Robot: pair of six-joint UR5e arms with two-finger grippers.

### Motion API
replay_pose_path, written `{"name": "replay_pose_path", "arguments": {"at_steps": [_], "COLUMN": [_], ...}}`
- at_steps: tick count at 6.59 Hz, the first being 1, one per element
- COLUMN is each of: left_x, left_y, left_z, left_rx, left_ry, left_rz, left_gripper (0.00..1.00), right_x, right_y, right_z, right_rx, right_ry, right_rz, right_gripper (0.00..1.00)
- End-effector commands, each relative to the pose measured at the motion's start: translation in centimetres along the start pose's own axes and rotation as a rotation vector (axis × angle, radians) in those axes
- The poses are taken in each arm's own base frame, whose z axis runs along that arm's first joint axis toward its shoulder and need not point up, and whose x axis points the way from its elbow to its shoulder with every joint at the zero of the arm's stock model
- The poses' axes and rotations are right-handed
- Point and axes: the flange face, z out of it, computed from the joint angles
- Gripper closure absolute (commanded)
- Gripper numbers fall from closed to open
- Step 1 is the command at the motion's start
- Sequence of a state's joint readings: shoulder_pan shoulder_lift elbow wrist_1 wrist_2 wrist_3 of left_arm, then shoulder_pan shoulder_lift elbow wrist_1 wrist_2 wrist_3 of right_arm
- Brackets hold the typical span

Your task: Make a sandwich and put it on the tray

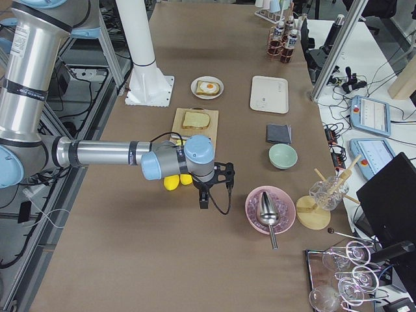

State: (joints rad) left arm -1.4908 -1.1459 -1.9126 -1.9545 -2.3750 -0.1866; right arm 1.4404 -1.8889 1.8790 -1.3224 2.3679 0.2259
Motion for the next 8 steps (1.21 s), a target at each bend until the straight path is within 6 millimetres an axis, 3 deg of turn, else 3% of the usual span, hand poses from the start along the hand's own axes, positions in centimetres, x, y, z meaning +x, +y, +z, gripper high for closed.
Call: {"name": "replay_pose_path", "arguments": {"at_steps": [1,2,8], "left_x": [-0.6,-2.0,-0.7], "left_y": [-0.4,-0.3,-1.4], "left_z": [0.4,1.7,1.1], "left_rx": [-0.038,-0.061,-0.051], "left_ry": [-0.004,-0.008,0.053], "left_rz": [-0.04,-0.06,-0.06], "left_gripper": [0.03,0.03,0.03], "right_x": [0.5,0.9,1.8], "right_y": [-0.1,-0.4,-0.1], "right_z": [-1.8,-2.3,-1.6], "right_rx": [0.048,0.066,0.05], "right_ry": [-0.009,-0.001,0.002], "right_rz": [0.005,0.008,0.045], "right_gripper": [0.0,0.0,0.0]}}
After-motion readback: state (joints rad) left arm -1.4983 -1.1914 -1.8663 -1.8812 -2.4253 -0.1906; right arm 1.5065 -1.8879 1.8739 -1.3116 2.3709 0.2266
